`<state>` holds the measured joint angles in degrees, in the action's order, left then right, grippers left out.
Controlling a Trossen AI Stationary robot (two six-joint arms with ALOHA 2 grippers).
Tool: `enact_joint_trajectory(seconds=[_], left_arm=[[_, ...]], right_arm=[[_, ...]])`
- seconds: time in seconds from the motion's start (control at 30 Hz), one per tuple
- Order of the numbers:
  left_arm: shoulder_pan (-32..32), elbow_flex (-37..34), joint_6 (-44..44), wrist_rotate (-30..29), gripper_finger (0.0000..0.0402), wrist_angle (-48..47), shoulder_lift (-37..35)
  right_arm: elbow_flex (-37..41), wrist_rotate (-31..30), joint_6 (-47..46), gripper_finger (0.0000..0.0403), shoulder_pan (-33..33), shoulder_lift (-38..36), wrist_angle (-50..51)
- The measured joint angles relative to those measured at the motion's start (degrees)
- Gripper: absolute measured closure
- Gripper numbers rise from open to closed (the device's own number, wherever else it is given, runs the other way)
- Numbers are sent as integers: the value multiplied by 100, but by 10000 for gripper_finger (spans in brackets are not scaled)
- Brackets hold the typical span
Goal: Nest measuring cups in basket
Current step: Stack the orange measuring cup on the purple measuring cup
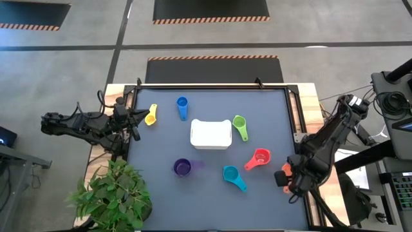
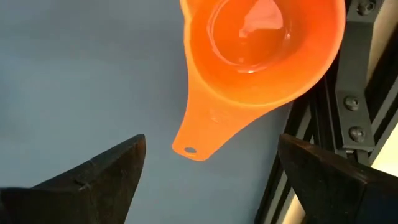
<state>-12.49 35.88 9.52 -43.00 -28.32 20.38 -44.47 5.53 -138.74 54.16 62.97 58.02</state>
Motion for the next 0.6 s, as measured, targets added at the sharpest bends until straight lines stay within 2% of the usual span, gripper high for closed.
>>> enact_joint_trajectory(seconds=[0.6], left_arm=[[0,0,-26,-2,402,4,0]], right_arm=[[2,-64,-122,68,48,915,-28]])
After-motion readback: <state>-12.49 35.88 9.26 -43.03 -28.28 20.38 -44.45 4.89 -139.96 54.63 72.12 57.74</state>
